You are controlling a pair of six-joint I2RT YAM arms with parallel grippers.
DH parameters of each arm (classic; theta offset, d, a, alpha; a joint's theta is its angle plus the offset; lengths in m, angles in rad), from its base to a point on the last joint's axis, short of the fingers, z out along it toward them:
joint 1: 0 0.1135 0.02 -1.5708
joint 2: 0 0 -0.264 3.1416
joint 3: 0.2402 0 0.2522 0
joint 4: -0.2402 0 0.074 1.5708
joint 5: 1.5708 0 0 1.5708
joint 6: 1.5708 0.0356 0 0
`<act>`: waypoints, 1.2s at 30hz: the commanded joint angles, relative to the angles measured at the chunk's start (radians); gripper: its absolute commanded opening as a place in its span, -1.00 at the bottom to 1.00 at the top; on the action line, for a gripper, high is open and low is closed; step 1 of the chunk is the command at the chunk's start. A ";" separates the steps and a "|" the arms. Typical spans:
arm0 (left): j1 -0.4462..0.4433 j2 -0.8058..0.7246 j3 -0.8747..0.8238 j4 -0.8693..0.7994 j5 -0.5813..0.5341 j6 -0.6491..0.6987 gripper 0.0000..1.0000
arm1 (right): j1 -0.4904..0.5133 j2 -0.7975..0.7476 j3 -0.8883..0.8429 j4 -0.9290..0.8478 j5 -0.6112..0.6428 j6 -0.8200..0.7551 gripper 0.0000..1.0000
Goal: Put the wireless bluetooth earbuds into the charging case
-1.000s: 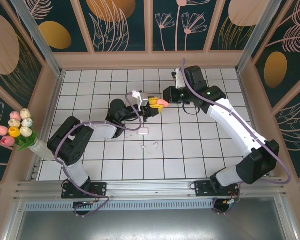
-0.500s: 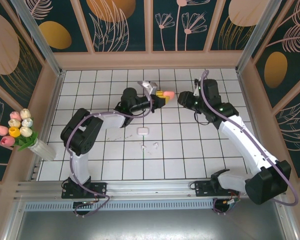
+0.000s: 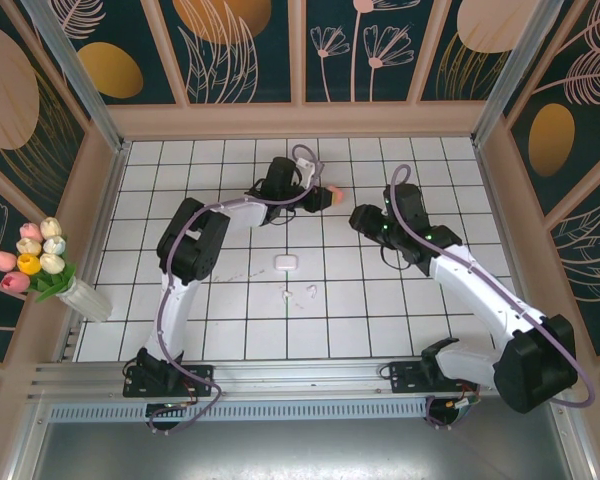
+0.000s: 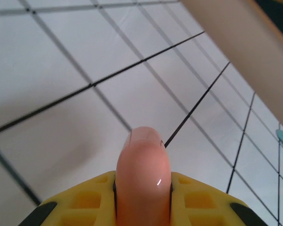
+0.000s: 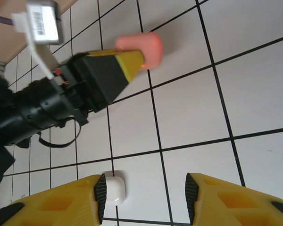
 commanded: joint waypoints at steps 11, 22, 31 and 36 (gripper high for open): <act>0.031 0.065 0.035 -0.111 -0.032 -0.049 -0.20 | 0.131 0.073 0.011 -0.008 0.128 0.048 0.21; 0.156 -0.191 -0.188 0.028 -0.077 -0.083 0.98 | 0.266 0.155 0.066 -0.050 0.224 0.079 0.41; 0.261 -0.580 -0.478 0.175 -0.383 -0.078 0.97 | 0.399 0.496 0.277 -0.134 0.281 0.072 0.66; 0.263 -0.777 -0.586 0.175 -0.645 -0.093 0.97 | 0.434 0.698 0.437 -0.213 0.287 0.086 0.66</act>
